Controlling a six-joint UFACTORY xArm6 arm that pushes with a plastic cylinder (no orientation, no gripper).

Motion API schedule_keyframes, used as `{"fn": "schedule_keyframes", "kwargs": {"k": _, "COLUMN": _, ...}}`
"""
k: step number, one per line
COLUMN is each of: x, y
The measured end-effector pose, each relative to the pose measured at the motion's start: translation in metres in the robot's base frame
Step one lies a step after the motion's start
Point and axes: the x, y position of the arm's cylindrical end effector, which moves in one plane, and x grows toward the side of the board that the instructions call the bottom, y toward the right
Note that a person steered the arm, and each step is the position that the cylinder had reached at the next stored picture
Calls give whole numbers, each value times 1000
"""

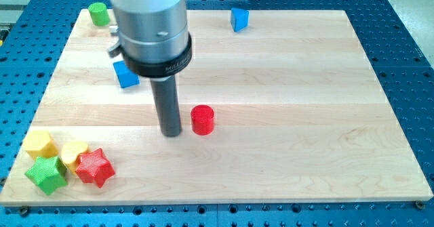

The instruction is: Place the red circle to the top right of cube

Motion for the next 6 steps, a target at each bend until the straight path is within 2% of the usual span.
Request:
{"fn": "schedule_keyframes", "kwargs": {"k": 1, "x": 9, "y": 46}}
{"fn": "schedule_keyframes", "kwargs": {"k": 2, "x": -32, "y": 73}}
{"fn": "schedule_keyframes", "kwargs": {"k": 4, "x": -132, "y": 72}}
{"fn": "schedule_keyframes", "kwargs": {"k": 5, "x": -140, "y": 54}}
{"fn": "schedule_keyframes", "kwargs": {"k": 6, "x": -108, "y": 20}}
